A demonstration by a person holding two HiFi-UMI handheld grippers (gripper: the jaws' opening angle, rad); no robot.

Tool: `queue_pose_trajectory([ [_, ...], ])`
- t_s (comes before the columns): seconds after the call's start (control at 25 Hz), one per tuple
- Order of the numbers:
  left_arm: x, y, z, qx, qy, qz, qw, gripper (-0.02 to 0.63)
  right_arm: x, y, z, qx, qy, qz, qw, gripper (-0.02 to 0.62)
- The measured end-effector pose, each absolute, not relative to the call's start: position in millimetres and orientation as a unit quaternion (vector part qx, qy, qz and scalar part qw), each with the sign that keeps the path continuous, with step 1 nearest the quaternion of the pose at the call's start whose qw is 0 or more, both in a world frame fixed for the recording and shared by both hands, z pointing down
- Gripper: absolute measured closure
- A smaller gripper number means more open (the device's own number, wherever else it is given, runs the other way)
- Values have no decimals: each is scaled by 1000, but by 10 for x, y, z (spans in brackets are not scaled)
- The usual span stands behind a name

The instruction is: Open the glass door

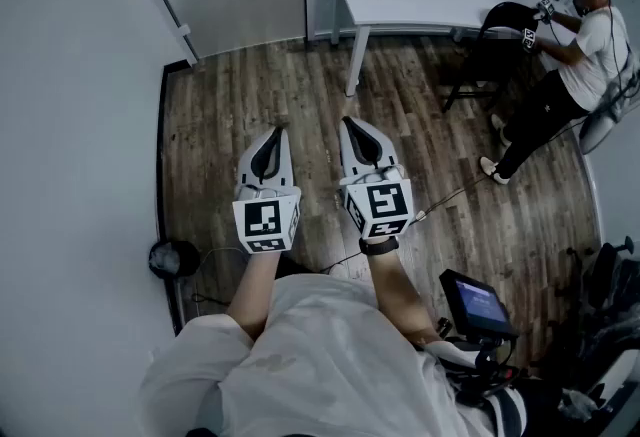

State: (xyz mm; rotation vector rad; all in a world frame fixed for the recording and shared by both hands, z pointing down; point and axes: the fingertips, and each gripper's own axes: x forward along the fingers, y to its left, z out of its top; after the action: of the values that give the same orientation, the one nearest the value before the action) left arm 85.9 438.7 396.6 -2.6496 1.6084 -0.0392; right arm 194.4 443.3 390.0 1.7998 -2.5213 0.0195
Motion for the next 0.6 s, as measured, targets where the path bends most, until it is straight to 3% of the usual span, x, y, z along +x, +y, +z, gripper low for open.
queue_pose_trajectory([
  [0.6,671,3948,3827,-871,490,2,31,603,1613,4004,3755,579,-815,5,-24,595],
])
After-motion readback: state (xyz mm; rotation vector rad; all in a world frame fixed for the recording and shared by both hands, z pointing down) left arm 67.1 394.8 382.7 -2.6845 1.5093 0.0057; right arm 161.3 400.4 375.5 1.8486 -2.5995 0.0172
